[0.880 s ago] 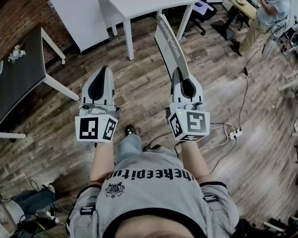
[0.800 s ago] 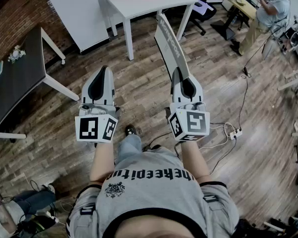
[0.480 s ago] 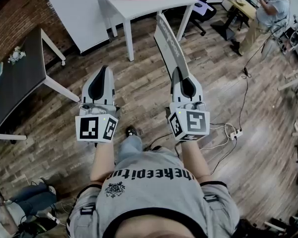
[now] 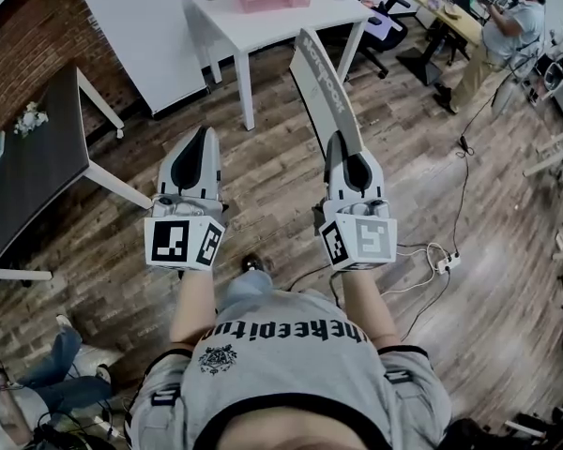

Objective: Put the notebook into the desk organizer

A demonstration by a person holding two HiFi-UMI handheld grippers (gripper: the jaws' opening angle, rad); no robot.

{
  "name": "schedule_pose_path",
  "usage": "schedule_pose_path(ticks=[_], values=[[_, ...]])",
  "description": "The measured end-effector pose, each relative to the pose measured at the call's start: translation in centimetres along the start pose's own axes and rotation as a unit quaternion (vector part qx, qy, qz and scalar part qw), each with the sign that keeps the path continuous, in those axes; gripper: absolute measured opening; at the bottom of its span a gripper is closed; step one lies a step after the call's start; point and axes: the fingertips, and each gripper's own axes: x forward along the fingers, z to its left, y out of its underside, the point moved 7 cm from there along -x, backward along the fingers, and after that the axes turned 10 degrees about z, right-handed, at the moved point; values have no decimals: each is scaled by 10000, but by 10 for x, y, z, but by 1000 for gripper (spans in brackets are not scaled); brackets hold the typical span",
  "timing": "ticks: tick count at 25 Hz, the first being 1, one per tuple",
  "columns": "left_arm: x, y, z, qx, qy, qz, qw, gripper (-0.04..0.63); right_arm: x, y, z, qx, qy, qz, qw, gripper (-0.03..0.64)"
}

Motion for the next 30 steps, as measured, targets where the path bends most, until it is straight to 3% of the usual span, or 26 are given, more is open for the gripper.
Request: schedule_pose_path(ticks=[3,8,12,21,30], values=[[13,-3,21,-23,54,-113,9999,3,21,5,3,-60,285,42,9996,9],[35,-1,62,322,-119,-174,9993,3,57,12,14,27,535,136,9985,9],[47,3,89,173,50,-189,9997,3,78,16,26,161,640,54,9978,9],[69,13,126,93,127,-142,9998,3,114,26,41,147,725,199,9971,9],[118,22,155,-1,-64,-199,9998,3,171,32,21,176,653,211,9975,9]])
